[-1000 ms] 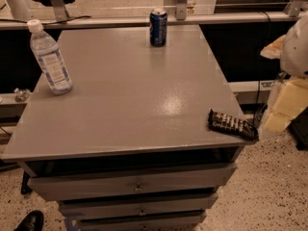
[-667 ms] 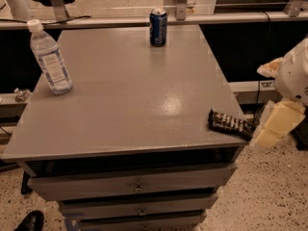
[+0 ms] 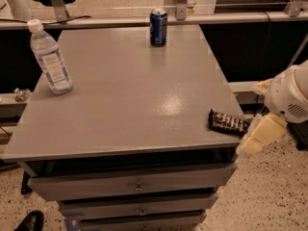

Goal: Pick rxbar chocolate

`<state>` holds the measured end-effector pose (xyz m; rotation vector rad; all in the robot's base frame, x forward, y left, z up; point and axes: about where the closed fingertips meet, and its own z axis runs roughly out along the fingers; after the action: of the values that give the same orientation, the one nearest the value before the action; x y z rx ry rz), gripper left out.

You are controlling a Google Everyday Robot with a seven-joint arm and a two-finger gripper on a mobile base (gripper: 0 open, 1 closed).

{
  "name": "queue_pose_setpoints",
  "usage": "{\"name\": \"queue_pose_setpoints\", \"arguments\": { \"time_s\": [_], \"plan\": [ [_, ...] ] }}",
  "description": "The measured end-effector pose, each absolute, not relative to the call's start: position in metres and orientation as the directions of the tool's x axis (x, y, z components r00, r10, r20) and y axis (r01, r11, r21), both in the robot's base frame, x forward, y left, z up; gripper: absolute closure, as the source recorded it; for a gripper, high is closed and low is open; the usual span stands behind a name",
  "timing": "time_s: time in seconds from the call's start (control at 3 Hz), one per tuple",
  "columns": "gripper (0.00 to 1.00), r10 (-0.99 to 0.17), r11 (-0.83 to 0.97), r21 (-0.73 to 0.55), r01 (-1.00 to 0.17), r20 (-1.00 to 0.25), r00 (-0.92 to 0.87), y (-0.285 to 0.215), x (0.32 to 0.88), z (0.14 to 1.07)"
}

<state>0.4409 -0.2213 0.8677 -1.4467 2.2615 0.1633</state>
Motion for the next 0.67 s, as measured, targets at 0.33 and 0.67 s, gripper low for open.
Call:
{"name": "queue_pose_setpoints", "arguments": {
  "time_s": [0.33,0.67],
  "plan": [
    [0.0,-0.802,0.477,-0.101,-0.873,-0.456,-0.385,-0.224,0.45,0.848],
    [0.18,-0.781,0.499,-0.079,-0.863,-0.473,-0.408,-0.224,0.459,0.832]
  ]
}}
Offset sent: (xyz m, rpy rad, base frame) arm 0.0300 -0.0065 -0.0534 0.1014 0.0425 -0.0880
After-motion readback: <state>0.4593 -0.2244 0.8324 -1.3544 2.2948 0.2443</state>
